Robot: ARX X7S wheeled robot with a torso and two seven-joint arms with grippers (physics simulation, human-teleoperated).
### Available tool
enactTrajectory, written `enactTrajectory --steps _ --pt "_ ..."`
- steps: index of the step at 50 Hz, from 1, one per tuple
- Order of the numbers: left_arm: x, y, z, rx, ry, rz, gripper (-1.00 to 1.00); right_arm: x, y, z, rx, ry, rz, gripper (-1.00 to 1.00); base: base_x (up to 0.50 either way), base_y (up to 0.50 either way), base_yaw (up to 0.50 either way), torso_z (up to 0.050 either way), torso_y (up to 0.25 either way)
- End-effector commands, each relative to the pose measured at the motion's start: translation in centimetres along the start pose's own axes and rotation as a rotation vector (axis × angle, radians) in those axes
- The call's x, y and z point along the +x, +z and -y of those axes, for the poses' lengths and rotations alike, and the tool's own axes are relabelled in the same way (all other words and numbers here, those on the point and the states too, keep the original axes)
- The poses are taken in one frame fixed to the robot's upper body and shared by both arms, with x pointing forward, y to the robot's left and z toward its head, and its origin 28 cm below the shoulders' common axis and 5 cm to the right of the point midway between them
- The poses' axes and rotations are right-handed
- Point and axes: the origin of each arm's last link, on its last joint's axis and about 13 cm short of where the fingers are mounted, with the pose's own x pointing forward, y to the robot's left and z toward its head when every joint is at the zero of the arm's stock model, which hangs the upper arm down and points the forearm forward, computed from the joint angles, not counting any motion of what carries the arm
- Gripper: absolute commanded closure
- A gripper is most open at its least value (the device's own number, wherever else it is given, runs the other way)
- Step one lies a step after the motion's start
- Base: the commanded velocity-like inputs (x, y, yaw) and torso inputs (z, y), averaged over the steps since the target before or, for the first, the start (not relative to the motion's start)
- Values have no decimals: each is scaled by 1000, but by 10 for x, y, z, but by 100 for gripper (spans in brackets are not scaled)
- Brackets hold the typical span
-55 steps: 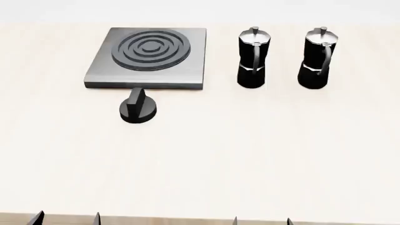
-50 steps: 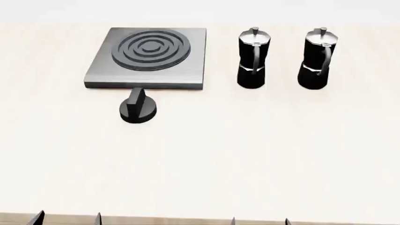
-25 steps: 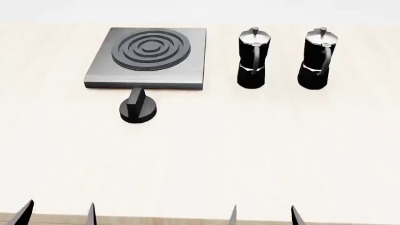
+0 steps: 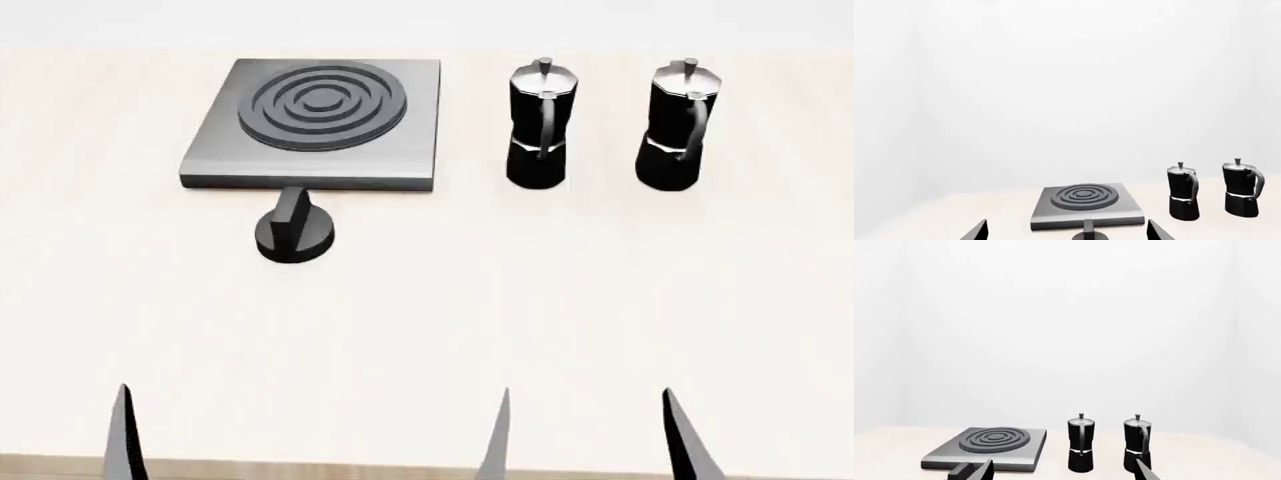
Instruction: Put both moka pots on the stove.
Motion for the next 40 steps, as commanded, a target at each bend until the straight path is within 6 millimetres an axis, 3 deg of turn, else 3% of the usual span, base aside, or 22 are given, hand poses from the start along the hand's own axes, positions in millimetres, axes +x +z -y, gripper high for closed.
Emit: enactTrajectory --steps 1,32,36,40 --pt "-6 20 0 -2 -5 74 -100 -3 14 0 10 0 21 -100 0 0 0 0 0" --pt "-7 17 3 -11 -20 69 -100 -4 13 -1 0 9 13 -100 148 0 0 0 0" --pt "-6 7 8 -19 -40 44 -100 -4 14 -1 7 7 17 -100 188 0 0 0 0" --pt "-6 15 4 -14 -28 60 -100 -2 10 -1 -4 3 9 -100 186 0 0 0 0"
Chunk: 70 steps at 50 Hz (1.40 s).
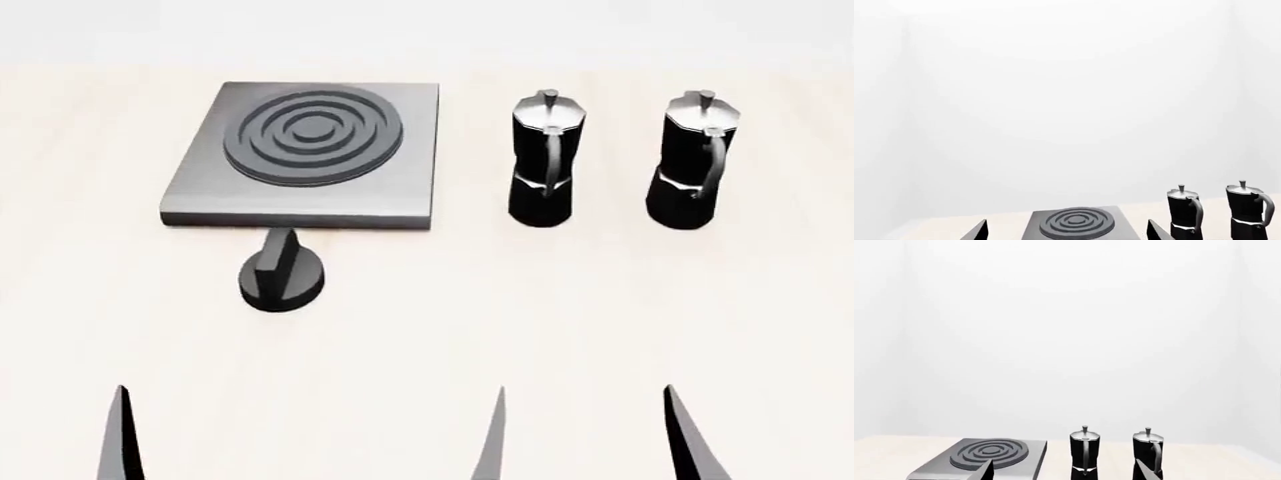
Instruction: Put both moka pots on the stove.
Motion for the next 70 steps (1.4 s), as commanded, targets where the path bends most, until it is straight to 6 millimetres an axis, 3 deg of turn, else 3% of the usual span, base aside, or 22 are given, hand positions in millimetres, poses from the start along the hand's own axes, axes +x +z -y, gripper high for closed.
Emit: enactTrajectory --steps 1,70 --pt "0 1 -2 1 4 0 -100 1 -2 0 -4 -8 -3 -100 184 0 0 0 0" --pt "0 -2 -1 -5 12 0 -100 1 -5 0 -1 -5 -17 -100 184 0 0 0 0"
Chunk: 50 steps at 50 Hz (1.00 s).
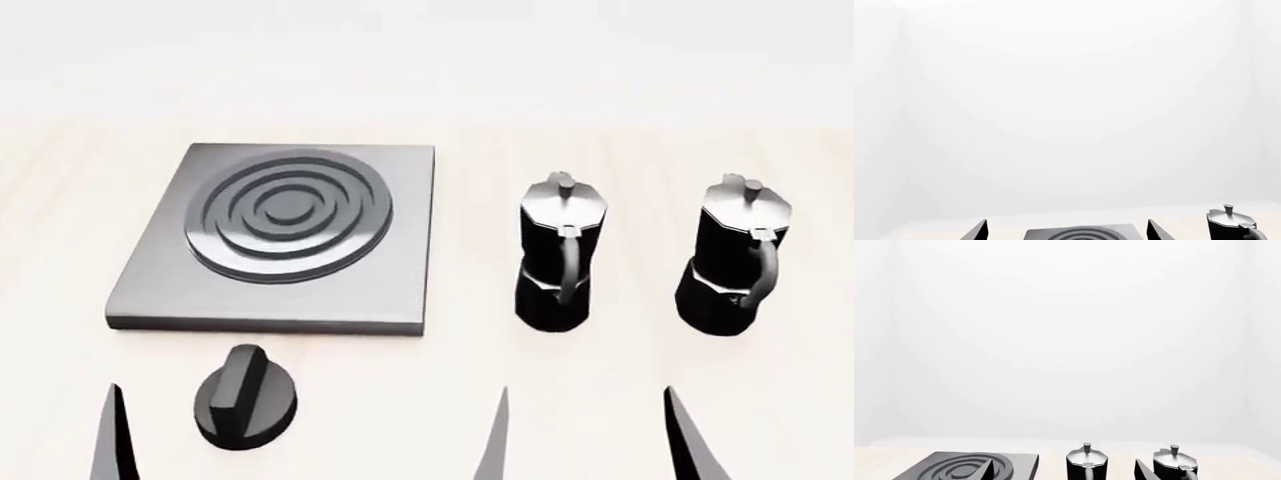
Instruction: Put both moka pots on the stove.
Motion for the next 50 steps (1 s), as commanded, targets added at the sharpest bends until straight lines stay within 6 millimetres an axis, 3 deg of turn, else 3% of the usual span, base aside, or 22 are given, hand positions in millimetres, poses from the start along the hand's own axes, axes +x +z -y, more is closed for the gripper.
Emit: enactTrajectory --steps 1,36,50 --pt "0 0 0 -1 1 1 -100 0 0 0 0 2 -1 -100 180 0 0 0 0" --pt "1 -1 1 -4 -3 -4 -100 1 -2 0 17 -3 -1 -100 132 0 0 0 0" --pt "0 -1 2 -3 -7 -5 -100 0 -2 0 18 1 1 -100 0 235 0 0 0"
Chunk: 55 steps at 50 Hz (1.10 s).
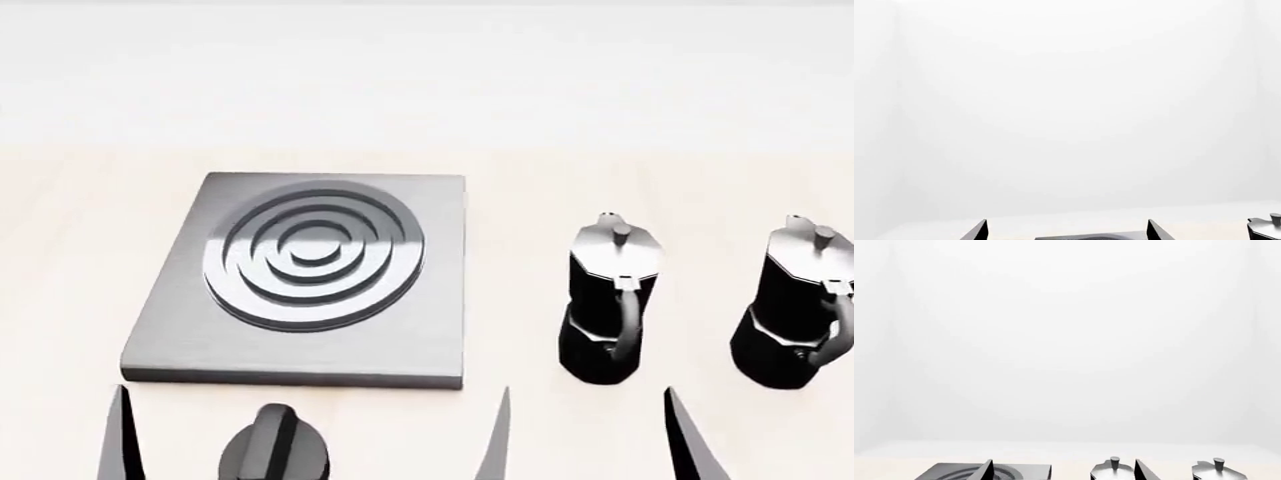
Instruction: Put both moka pots on the stove.
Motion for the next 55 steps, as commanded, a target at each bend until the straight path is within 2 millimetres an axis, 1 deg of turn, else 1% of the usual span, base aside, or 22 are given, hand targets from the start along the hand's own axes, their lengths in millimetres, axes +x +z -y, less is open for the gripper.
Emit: enactTrajectory --steps 1,16,27,30,33,37,38,40,42,43,48,51,53,55 --pt "0 0 0 1 -2 -1 -100 -1 1 0 5 2 0 -100 0 234 0 0 0" --pt "0 -2 1 3 -7 -4 -100 0 -3 0 3 -4 -9 -100 0 227 0 0 0" --pt "0 -2 1 5 -6 -6 -100 4 -3 2 -13 -14 -22 -100 0 9 0 0 0" --pt "0 -2 0 6 -3 -6 -100 7 0 4 2 -31 -21 -100 0 0 0 0 0" --pt "0 -2 1 5 -4 -6 -100 11 3 6 -21 -37 -20 -100 0 0 0 0 0" --pt "0 -2 1 4 -6 -5 -100 24 11 10 -28 -55 -19 -100 0 0 0 0 0" --pt "0 -2 1 4 -7 -5 -100 26 13 11 -4 -51 -41 -100 0 0 0 0 0" --pt "0 -1 0 2 -3 -4 -100 37 21 18 1 -61 -55 -100 0 0 0 0 0" --pt "0 -1 0 2 0 -4 -100 43 26 21 5 -64 -56 -100 0 0 0 0 0" --pt "0 -2 0 2 1 -6 -100 49 28 25 11 -72 -69 -100 0 0 0 0 0" --pt "0 -2 1 1 -2 -7 -100 68 31 35 16 -75 -102 -100 0 0 0 0 0" --pt "0 -1 0 -3 1 -6 -100 82 29 43 -40 -81 -132 -100 0 0 0 0 0" --pt "1 -2 -1 -3 3 -7 -100 87 29 45 -36 -77 -142 -100 0 0 0 0 0" --pt "1 -2 -2 -3 6 -7 -100 99 28 50 -89 -39 -189 -100 0 0 0 0 0"
